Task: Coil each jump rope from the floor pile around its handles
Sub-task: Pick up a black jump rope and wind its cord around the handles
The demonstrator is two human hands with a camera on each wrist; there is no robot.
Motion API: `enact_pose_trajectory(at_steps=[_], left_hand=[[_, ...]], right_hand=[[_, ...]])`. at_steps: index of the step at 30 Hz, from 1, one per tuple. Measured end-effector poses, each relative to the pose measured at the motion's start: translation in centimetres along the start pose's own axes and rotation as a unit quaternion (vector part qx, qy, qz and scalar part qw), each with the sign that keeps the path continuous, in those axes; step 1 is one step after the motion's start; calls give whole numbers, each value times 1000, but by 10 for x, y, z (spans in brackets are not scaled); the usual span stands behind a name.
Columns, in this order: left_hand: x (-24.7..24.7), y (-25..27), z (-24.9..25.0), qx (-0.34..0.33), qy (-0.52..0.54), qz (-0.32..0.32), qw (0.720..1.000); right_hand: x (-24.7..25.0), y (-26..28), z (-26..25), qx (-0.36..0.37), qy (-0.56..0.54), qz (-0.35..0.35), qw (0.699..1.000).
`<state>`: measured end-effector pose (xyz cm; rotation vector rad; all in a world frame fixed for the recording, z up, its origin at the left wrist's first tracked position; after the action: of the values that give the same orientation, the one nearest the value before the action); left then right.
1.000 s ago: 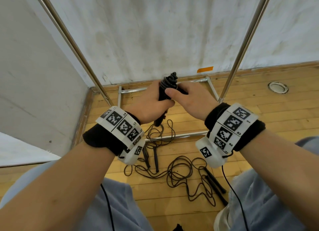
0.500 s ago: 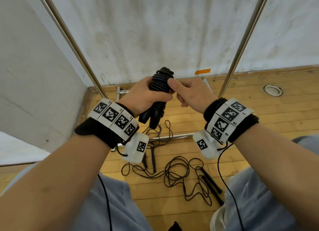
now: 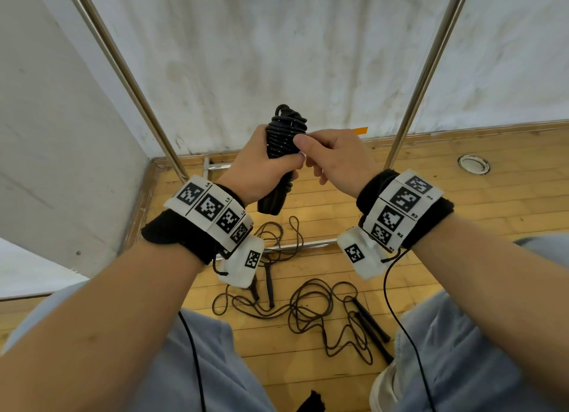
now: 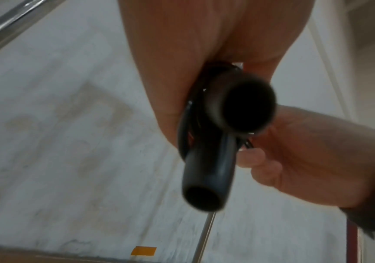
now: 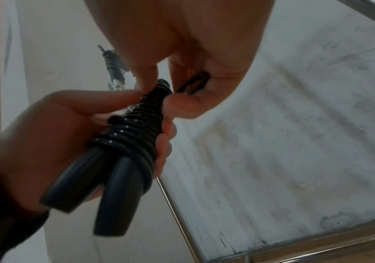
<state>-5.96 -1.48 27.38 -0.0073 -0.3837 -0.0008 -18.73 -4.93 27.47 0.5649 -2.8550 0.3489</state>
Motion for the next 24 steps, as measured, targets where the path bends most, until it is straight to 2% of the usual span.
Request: enact_pose_trajectory(at_steps=[3,8,17,21,24], left_hand=[[2,1,-2,44,81,-20,996],[10,2,-4,26,42,4,999],[9,0,-2,14,68,43,997],[11,-2,-1,9,37,83,996],[8,-2,-2,24,43,68,996]], right_hand=[[5,-1,0,-27,-35,-1,999],[4,-2,1,-38,-55,11,998],[-2,-3,-7,2,-77,24,997],[-2,-2,-2,-12,-51,40,998],[0,0,3,-30,-41,53,997]])
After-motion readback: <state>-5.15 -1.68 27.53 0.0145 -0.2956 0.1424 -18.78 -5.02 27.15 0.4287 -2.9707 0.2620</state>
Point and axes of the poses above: each hand's wrist, its own y-axis away from the middle knuckle, its own x-axis out of the back of the hand, z = x × y, the point moved 5 cm from there along -y, towards the middle knuckle, and after that the axes turned 9 degrees about -y, right-handed, at the moved point
